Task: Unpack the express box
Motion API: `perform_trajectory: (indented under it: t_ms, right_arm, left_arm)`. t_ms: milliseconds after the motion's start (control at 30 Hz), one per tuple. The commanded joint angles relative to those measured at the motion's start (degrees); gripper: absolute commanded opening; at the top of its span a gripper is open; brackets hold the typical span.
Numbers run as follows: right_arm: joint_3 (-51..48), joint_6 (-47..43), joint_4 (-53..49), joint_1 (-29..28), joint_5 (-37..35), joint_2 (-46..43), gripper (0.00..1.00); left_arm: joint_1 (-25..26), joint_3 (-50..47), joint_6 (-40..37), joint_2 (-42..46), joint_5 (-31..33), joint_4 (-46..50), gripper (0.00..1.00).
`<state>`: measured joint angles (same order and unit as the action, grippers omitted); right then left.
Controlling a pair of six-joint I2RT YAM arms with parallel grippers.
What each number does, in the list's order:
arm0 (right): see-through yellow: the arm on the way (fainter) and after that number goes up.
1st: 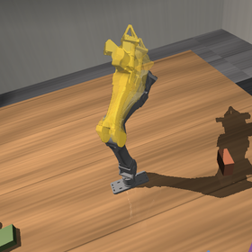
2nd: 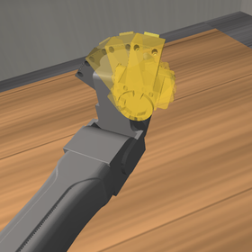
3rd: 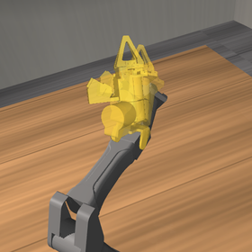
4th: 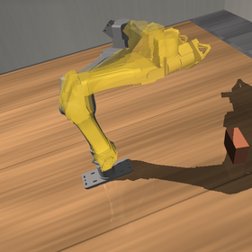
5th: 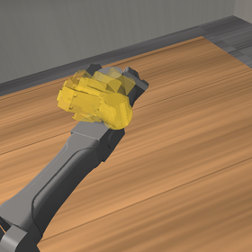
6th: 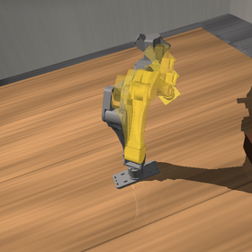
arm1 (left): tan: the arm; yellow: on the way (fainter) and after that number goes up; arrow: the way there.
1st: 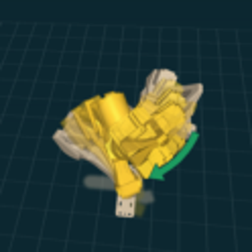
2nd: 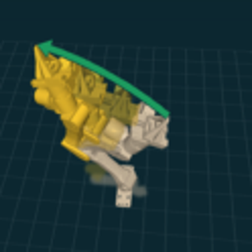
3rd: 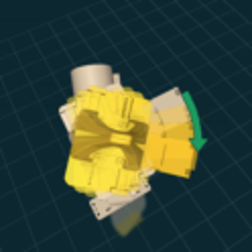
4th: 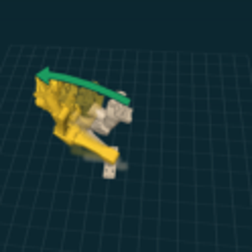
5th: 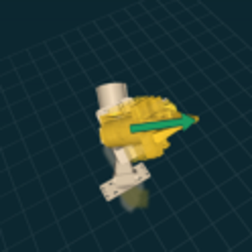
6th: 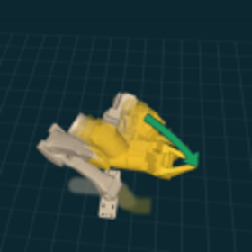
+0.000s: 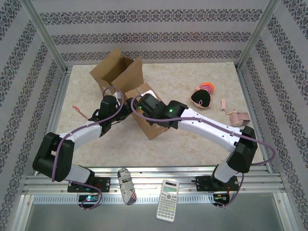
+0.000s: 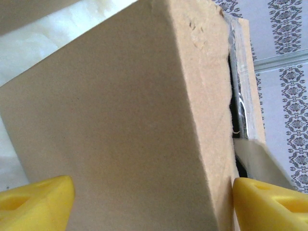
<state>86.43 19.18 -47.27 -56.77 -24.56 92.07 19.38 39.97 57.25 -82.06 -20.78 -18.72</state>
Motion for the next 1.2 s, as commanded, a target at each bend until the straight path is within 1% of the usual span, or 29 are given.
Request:
perform_trajectory:
  t_ms: [0,433,600,867,1167]
  right_arm:
    - [-0.74,0.38,-6.99,-0.52,-1.63,-1.62,0.00]
    - [-0.15,0.34,-10.80,-1.18,-0.80,-2.84,0.00]
    - [1.09,1.47,-14.23,-2.08,-0.03,-2.86,0.00]
    - [3.52,4.80,-21.86,-3.95,1.74,-2.68,0.00]
    - [2.79,10.79,-29.48,-5.78,4.07,-3.54,0.00]
  left_arm:
    - [-1.35,-1.62,-1.27,-0.99,2.24,2.66,0.84]
    - [-1.50,-1.82,-1.17,-1.08,2.17,2.27,0.84]
    - [-1.62,-1.91,-1.18,-1.11,2.21,2.28,0.84]
    - [-1.62,-2.00,-1.18,-1.25,2.14,2.14,0.84]
    - [-1.70,-2.17,-0.92,-1.56,1.88,1.51,0.84]
